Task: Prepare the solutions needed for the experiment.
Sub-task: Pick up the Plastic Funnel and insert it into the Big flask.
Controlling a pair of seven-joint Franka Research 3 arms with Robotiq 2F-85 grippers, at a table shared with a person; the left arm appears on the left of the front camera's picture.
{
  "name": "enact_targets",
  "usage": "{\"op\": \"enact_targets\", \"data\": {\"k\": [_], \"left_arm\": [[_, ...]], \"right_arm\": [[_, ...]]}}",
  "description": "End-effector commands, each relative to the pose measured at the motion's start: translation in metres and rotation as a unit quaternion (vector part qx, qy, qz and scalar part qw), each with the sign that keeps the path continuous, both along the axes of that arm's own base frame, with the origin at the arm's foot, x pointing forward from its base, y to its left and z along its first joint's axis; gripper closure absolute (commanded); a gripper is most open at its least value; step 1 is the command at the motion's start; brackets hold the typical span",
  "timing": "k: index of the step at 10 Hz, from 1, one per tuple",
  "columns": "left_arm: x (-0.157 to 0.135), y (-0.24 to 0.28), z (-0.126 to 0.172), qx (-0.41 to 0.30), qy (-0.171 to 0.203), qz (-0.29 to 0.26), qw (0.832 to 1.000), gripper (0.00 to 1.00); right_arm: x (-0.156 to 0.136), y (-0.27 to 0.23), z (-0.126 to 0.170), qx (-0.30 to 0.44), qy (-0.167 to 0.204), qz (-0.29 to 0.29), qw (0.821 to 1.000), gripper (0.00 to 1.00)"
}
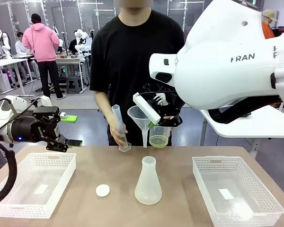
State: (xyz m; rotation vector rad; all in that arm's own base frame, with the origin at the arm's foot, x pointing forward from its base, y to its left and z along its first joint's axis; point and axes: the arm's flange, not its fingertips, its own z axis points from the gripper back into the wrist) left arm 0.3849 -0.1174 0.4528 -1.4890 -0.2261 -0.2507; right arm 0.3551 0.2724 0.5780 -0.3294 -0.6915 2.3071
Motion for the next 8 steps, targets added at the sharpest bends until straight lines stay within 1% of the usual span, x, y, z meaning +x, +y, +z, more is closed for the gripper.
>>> {"op": "enact_targets", "data": {"k": [1,4,8], "left_arm": [[-0.001,-0.001,0.002,-0.007,0.000,-0.002,1.000,0.00],[-0.001,-0.001,0.002,-0.007,0.000,-0.002,1.000,0.00],[-0.001,-0.001,0.002,-0.007,0.000,-0.002,1.000,0.00]], "right_arm": [[-0.002,-0.005,-0.007,0.002,0.002,-0.008,1.000,0.97],[-0.003,-0.010,-0.015,0.009,0.011,-0.007,1.000,0.97],[-0.004,-0.016,-0.036,0.019,0.021,-0.011,1.000,0.97]]}}
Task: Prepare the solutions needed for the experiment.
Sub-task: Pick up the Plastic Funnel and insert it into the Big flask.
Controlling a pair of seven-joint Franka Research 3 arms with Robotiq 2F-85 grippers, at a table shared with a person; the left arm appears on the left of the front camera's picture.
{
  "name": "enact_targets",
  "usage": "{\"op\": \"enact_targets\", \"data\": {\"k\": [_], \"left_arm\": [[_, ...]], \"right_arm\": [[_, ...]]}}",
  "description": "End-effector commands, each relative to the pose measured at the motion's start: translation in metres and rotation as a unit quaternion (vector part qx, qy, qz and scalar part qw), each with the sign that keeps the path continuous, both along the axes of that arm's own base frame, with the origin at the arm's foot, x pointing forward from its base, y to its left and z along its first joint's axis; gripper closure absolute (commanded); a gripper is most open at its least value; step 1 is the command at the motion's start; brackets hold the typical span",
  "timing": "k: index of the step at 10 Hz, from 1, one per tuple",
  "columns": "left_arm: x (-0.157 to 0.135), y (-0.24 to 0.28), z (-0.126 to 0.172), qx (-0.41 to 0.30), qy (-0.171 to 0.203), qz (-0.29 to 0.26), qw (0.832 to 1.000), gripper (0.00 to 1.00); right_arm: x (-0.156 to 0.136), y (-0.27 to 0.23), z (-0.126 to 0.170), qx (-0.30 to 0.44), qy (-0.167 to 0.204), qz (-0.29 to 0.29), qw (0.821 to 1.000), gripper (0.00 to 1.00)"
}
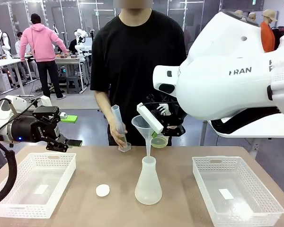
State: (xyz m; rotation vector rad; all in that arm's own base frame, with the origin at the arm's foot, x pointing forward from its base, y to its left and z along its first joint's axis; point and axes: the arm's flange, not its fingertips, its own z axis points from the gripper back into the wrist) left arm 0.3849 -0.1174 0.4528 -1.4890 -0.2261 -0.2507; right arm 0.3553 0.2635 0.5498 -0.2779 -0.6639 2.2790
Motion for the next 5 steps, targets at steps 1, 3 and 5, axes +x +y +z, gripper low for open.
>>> {"op": "enact_targets", "data": {"k": [1,3,5], "left_arm": [[-0.001,-0.001,0.002,-0.007,0.000,-0.002,1.000,0.00],[-0.001,-0.001,0.002,-0.007,0.000,-0.002,1.000,0.00],[-0.001,-0.001,0.002,-0.007,0.000,-0.002,1.000,0.00]], "right_arm": [[-0.004,-0.008,-0.013,0.022,-0.001,0.002,1.000,0.97],[-0.003,-0.011,-0.026,0.029,0.001,0.003,1.000,0.97],[-0.001,-0.012,-0.038,0.043,0.011,0.001,0.999,0.97]]}}
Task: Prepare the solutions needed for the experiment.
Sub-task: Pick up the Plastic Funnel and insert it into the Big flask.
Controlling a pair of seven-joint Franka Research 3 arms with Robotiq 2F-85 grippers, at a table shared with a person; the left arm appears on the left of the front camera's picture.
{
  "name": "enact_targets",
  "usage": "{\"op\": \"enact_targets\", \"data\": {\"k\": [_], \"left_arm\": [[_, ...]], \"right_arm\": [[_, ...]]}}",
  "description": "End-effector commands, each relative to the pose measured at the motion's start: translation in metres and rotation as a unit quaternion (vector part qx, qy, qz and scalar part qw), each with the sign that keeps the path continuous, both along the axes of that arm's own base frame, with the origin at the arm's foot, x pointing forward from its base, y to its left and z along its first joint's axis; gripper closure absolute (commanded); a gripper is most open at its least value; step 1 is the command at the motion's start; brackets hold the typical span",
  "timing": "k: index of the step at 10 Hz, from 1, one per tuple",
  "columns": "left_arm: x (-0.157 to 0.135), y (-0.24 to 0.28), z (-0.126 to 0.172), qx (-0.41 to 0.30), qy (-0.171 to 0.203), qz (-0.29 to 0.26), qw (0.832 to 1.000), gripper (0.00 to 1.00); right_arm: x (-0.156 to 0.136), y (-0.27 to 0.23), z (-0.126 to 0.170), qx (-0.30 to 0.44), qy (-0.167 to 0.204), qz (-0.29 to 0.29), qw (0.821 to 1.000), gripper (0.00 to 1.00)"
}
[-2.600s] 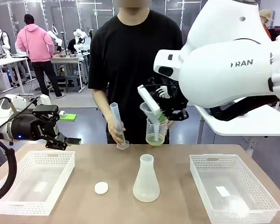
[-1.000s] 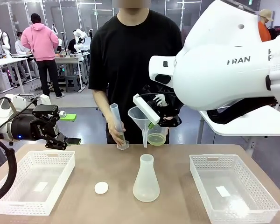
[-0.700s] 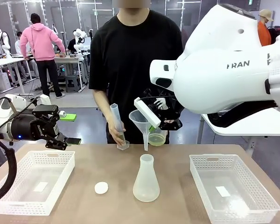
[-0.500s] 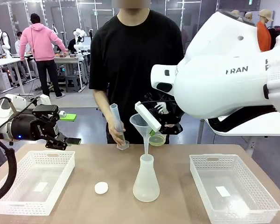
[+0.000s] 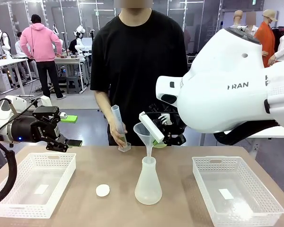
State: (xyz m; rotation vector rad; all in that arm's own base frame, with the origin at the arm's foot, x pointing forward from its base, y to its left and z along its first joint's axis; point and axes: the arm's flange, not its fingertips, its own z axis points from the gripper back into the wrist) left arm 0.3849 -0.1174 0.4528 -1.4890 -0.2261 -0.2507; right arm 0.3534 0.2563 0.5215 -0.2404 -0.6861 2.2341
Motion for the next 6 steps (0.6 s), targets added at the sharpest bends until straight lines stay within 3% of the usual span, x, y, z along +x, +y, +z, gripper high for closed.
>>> {"op": "enact_targets", "data": {"k": [1,6], "left_arm": [[-0.001,-0.001,0.002,-0.007,0.000,-0.002,1.000,0.00],[-0.001,-0.001,0.002,-0.007,0.000,-0.002,1.000,0.00]], "right_arm": [[0.002,-0.005,-0.017,0.025,0.000,0.017,1.000,0.97],[0.009,-0.009,-0.048,0.022,-0.010,0.029,0.999,0.97]]}}
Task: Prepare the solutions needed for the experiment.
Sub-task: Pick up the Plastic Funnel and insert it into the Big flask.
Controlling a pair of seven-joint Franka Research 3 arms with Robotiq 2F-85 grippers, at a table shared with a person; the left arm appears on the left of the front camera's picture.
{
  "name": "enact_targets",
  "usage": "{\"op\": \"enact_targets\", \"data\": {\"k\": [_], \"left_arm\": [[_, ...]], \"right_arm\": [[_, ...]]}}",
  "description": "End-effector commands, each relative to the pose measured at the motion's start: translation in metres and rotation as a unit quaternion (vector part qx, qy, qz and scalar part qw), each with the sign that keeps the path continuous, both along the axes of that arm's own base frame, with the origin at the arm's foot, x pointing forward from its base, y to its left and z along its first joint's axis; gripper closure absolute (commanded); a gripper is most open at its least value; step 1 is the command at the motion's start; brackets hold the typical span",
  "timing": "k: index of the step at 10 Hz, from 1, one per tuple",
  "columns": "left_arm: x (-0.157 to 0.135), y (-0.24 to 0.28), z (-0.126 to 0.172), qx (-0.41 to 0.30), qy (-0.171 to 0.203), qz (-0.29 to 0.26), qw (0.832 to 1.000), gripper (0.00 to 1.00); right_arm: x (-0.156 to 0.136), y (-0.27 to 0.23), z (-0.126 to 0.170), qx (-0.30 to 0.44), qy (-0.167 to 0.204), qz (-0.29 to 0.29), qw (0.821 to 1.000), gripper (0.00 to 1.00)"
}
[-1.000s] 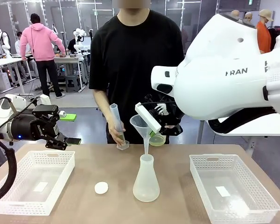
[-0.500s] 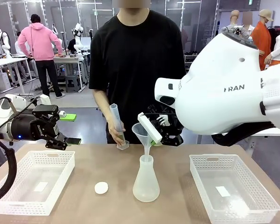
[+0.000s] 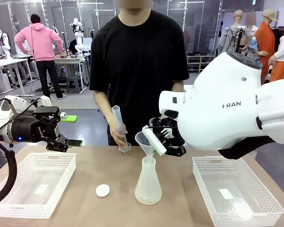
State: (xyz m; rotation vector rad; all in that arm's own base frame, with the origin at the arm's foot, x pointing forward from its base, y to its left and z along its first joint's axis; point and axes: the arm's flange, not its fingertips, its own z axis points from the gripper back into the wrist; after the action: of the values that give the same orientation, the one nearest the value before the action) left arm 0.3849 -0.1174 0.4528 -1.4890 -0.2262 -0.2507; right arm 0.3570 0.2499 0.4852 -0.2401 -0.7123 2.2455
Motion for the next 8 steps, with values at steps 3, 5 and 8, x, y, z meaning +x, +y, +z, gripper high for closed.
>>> {"op": "enact_targets", "data": {"k": [3,5,8], "left_arm": [[-0.001,-0.001,0.002,-0.007,0.000,-0.002,1.000,0.00],[-0.001,-0.001,0.002,-0.007,0.000,-0.002,1.000,0.00],[-0.001,-0.001,0.002,-0.007,0.000,-0.002,1.000,0.00]], "right_arm": [[0.010,0.000,-0.031,0.023,0.001,0.019,1.000,0.97],[0.013,-0.001,-0.040,0.018,0.003,0.021,1.000,0.97],[0.014,-0.001,-0.047,0.009,0.007,0.024,1.000,0.78]]}}
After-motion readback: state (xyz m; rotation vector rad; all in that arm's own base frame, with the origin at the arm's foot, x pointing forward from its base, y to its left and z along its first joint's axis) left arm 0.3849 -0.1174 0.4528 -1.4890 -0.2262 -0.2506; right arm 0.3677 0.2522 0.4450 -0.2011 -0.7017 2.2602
